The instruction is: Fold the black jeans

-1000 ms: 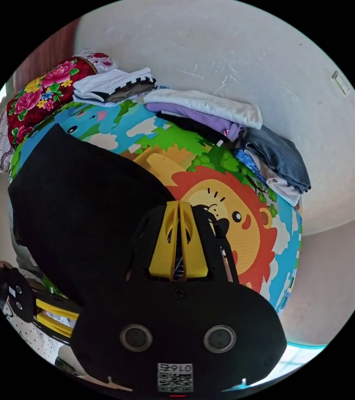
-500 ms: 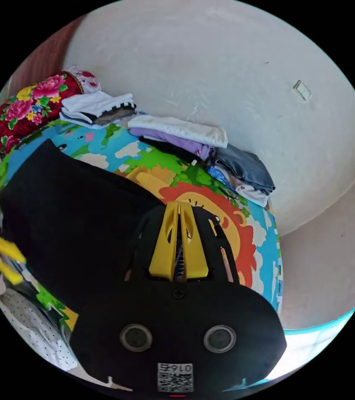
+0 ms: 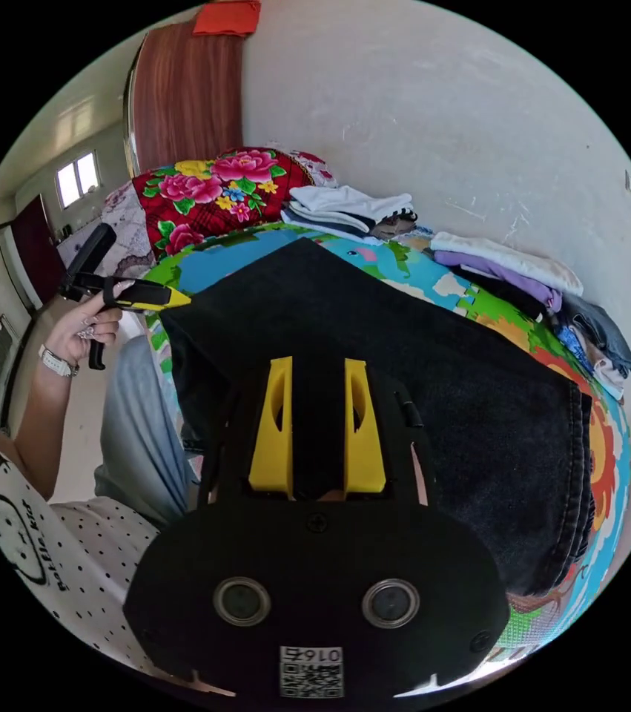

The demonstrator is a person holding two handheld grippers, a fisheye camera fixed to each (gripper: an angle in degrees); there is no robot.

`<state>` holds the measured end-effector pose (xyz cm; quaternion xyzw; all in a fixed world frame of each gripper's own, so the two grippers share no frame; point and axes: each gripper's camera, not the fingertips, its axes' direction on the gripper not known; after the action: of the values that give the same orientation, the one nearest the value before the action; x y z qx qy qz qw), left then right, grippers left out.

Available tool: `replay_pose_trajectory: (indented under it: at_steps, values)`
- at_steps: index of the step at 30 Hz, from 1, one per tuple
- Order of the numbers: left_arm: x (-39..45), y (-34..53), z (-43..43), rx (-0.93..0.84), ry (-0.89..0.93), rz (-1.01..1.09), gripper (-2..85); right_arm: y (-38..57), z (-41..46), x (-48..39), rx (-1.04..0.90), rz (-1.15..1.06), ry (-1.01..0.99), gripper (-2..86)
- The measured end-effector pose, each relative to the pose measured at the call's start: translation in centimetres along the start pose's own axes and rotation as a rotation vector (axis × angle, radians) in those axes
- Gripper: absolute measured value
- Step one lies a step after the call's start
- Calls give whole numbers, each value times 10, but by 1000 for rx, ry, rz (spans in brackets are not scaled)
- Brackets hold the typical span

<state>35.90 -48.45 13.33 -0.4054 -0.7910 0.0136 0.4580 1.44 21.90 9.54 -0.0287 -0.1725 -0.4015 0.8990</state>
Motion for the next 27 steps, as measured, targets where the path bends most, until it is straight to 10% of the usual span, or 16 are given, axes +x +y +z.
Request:
replay_pose_trajectory:
  at_steps: [9, 27]
  values:
    - [-17, -8, -6, 117, 477, 192, 52, 20, -8, 6, -54, -5, -25, 86]
    - [301, -116, 115, -72, 524, 778, 52, 121, -104, 99, 181, 230, -159, 5]
